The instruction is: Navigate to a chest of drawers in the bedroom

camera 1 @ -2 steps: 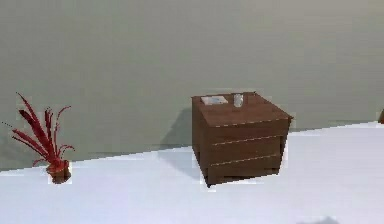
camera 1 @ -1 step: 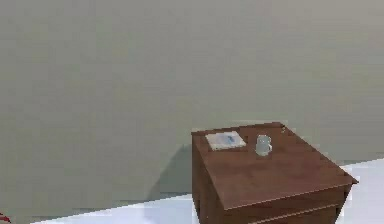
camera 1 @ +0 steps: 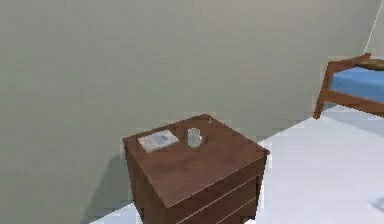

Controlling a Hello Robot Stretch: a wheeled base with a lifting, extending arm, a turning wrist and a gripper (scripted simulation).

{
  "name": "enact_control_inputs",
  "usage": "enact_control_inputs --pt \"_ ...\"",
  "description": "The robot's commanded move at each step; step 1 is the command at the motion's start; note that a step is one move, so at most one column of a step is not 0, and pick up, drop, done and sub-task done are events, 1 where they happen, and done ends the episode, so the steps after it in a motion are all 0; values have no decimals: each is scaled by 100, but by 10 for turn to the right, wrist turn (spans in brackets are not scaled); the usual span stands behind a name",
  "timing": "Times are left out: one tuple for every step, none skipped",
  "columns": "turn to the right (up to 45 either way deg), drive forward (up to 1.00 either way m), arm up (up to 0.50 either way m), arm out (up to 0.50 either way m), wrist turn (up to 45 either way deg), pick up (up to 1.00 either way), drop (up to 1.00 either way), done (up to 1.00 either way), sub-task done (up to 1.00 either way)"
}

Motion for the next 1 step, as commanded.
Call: enact_control_inputs --pt "0 0 0 0 0 0 0 100 0"
